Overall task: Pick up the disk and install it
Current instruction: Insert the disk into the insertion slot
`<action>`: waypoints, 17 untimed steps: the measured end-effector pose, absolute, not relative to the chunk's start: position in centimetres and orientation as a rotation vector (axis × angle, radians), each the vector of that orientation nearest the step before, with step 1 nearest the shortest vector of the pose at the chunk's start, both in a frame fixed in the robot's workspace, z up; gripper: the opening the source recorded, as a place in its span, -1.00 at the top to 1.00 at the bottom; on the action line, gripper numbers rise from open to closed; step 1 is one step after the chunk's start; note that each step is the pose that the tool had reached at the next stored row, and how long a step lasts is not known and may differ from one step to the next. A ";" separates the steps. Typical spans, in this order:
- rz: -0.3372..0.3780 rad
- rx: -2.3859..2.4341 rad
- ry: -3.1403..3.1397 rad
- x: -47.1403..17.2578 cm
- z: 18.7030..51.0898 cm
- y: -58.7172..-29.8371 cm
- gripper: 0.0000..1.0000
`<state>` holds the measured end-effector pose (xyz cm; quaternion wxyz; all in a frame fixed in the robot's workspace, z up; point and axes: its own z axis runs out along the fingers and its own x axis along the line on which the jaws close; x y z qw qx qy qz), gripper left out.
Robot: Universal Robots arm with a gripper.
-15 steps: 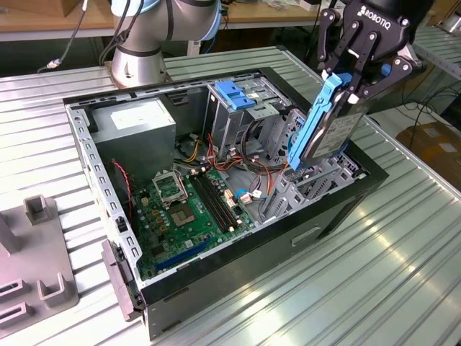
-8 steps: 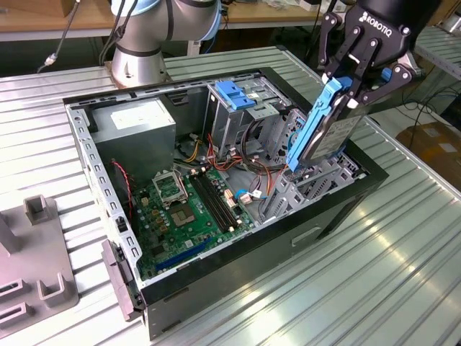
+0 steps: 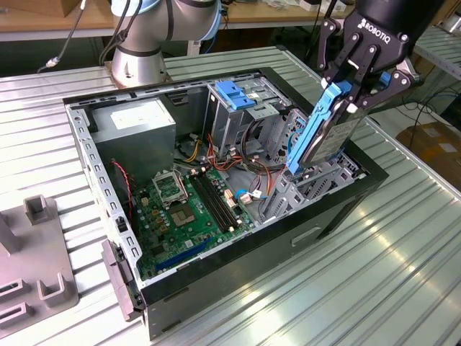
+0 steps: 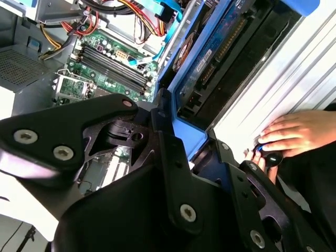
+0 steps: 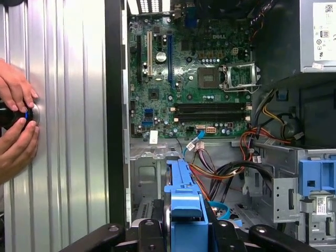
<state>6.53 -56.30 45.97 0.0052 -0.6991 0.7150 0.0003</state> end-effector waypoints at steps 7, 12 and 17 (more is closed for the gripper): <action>0.001 -2.189 2.239 6.7 45.0 -56.6 0.26; 0.001 -2.189 2.239 6.7 44.4 -56.6 0.26; 0.001 -2.189 2.239 6.7 43.9 -56.6 0.26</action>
